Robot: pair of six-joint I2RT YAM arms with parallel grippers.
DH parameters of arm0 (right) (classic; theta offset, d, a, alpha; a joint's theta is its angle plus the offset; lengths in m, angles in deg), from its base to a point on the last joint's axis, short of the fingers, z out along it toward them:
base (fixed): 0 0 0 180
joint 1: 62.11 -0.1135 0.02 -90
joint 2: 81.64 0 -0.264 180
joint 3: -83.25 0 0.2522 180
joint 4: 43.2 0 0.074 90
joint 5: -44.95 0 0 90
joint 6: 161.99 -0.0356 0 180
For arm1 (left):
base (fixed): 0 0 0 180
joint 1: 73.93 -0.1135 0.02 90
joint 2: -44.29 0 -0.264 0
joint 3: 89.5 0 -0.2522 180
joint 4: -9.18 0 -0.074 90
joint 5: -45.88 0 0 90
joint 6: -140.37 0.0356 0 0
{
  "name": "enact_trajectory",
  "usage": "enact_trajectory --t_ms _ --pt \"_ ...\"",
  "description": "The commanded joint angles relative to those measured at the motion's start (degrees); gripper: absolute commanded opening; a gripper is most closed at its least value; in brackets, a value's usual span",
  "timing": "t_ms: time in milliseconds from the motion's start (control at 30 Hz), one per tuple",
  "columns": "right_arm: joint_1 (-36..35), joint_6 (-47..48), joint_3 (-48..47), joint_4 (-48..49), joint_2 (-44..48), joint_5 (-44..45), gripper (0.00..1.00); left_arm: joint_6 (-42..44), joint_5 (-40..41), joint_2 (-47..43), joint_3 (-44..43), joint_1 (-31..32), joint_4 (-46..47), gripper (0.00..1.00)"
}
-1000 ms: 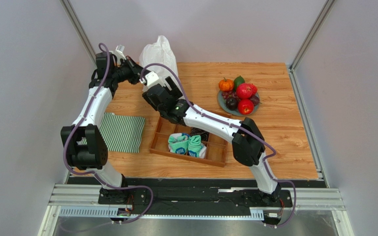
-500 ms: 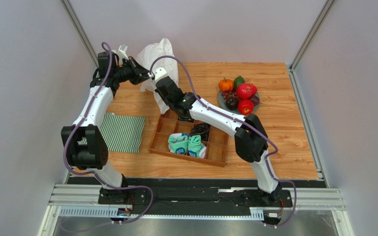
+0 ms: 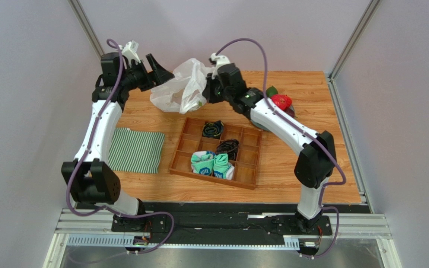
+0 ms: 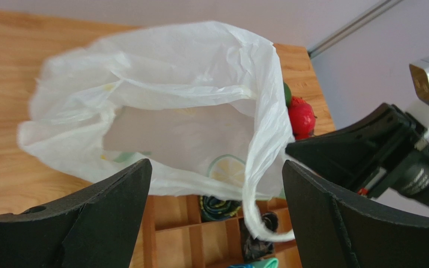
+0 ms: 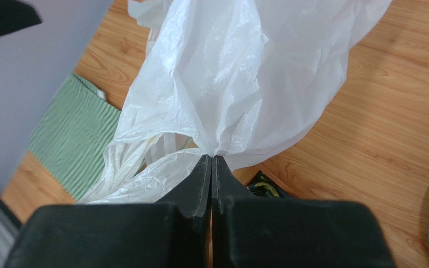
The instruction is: Place the fruits into the plastic bag
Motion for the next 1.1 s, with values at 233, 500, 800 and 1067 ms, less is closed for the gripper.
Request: enact_trajectory --t_ms 233,500,800,1067 --pt "4.8 -12.5 8.7 7.0 6.0 -13.7 0.0 16.1 14.6 -2.8 0.4 7.4 -7.5 0.83" --pt "5.6 -12.5 15.5 9.5 9.9 -19.2 0.0 17.0 20.5 6.1 -1.6 7.8 -11.5 0.79" --pt "6.6 -11.5 23.4 11.2 14.2 -23.1 0.0 19.2 15.9 9.0 -0.4 9.1 -9.2 0.81" --pt "6.6 -8.1 29.8 13.4 17.7 -27.1 0.0 23.5 18.1 11.3 1.0 12.7 -7.9 0.78"
